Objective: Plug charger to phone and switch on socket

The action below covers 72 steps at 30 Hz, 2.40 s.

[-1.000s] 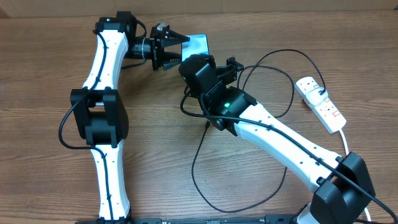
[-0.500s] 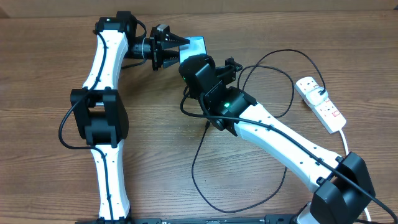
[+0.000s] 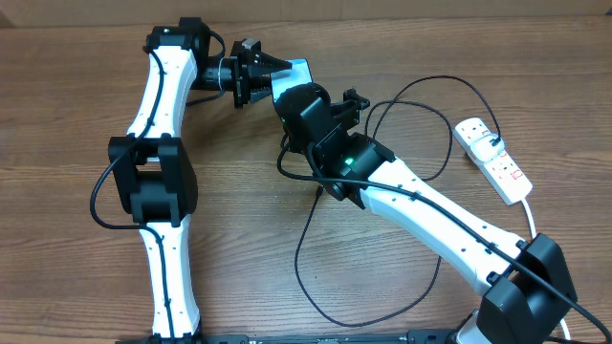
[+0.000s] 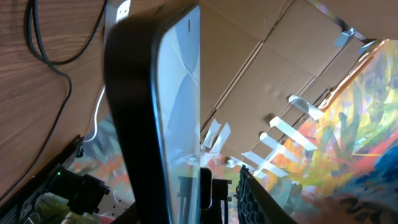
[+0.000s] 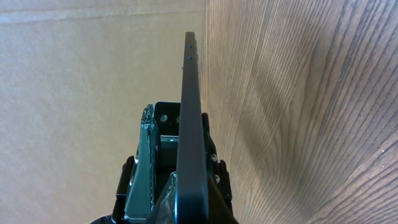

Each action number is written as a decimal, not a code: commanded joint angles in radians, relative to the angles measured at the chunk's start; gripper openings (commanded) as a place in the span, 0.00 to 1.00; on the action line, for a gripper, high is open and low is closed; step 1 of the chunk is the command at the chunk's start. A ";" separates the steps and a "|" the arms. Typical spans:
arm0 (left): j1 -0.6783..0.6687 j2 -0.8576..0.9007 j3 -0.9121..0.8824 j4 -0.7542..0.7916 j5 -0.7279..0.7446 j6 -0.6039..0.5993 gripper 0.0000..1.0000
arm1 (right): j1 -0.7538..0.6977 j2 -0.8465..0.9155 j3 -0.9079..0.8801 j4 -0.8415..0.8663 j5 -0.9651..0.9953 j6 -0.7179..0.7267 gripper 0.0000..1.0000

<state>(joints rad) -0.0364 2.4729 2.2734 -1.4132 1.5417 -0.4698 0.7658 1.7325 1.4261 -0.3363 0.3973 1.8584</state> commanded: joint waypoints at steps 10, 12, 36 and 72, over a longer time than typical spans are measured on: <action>0.003 0.003 0.026 0.000 0.019 -0.010 0.22 | -0.002 -0.047 0.028 0.012 -0.003 -0.007 0.04; 0.003 0.003 0.026 0.000 0.019 -0.010 0.20 | -0.002 -0.047 0.028 0.011 -0.008 -0.008 0.04; 0.008 0.003 0.026 0.072 -0.244 -0.031 0.04 | -0.074 -0.105 0.028 -0.034 -0.037 -0.600 1.00; 0.027 -0.184 0.110 0.098 -1.220 0.035 0.04 | -0.197 0.239 0.070 -0.718 -0.616 -1.280 0.77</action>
<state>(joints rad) -0.0170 2.3211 2.3592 -1.3125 0.3363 -0.4450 0.5484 1.9388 1.4559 -1.0641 -0.2039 0.5964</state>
